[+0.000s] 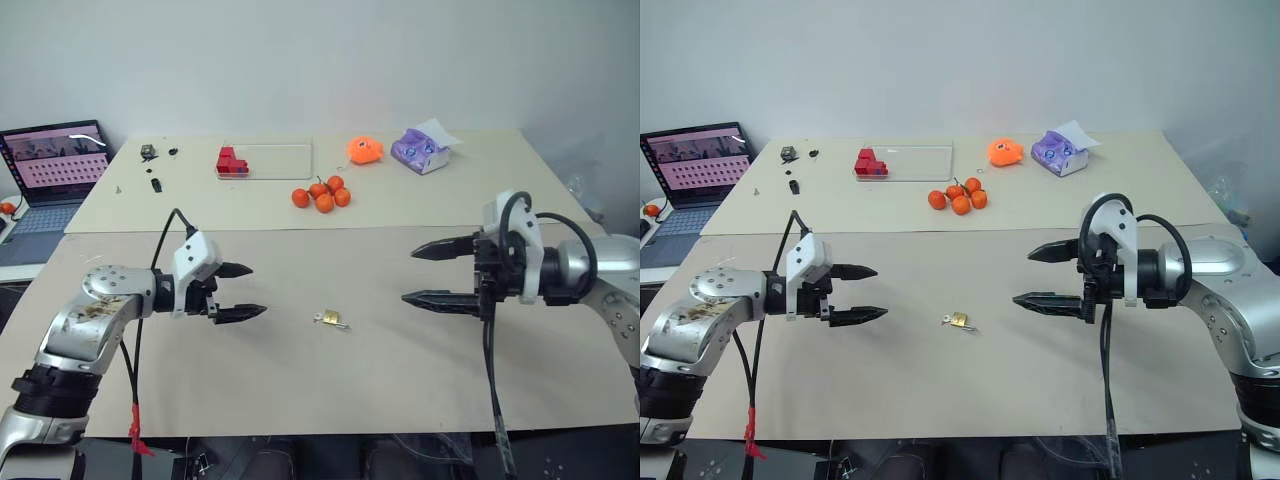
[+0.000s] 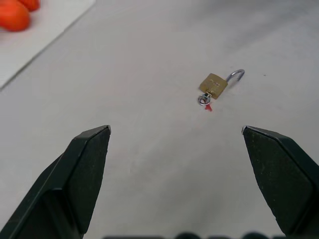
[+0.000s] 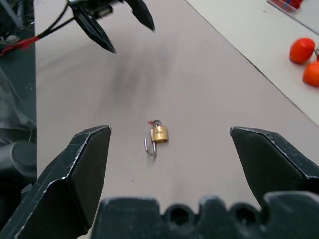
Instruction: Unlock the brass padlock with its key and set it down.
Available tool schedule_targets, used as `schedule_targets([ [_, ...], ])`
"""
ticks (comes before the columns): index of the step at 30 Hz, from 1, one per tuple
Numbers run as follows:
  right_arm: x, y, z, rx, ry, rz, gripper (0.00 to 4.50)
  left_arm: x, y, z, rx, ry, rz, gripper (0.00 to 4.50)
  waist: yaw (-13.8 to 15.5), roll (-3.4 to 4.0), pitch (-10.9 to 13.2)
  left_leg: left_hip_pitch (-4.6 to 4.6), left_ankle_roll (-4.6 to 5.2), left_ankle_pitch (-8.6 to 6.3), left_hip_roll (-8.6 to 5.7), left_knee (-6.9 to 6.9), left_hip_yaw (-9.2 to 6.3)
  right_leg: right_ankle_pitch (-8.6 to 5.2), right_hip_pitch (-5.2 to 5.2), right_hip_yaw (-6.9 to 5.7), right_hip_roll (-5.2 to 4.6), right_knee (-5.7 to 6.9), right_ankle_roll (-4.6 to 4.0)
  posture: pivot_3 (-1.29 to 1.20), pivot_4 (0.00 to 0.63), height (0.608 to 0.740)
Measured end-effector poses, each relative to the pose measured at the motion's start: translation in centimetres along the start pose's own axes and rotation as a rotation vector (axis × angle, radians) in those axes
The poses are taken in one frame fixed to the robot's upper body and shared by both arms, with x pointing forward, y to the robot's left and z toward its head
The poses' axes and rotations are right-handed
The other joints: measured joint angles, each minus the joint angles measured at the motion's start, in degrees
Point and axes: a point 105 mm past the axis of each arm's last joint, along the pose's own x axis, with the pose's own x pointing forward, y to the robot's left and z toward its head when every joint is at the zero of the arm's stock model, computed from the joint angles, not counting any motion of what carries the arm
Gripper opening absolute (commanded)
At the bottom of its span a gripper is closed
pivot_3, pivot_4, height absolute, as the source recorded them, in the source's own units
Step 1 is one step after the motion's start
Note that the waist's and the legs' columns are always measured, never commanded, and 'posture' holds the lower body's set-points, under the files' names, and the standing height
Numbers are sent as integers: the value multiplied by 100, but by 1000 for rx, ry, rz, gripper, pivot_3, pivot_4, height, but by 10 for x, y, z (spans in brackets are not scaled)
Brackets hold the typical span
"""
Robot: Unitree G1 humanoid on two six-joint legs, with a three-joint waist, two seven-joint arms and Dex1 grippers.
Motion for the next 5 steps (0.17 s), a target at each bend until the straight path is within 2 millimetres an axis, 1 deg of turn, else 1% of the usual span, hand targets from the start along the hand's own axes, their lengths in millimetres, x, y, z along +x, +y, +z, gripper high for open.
schedule_targets([
  [2, -1, -4, -5, 10, 9, -26, 4500, 1, -2, 7, -6, -39, 4, 4492, 15, 8, -2, 2, 0, 0, 0, 4, 4, 1, 4, 1, 19, 3, 3, 0, 150, 740],
  [5, -1, -7, -5, 8, 2, -45, 4500, 6, -2, 9, -19, -69, 20, 4492, 13, 8, -2, 4, 1, 0, 2, 5, 5, 2, 4, -1, 29, 6, 3, 0, 150, 740],
])
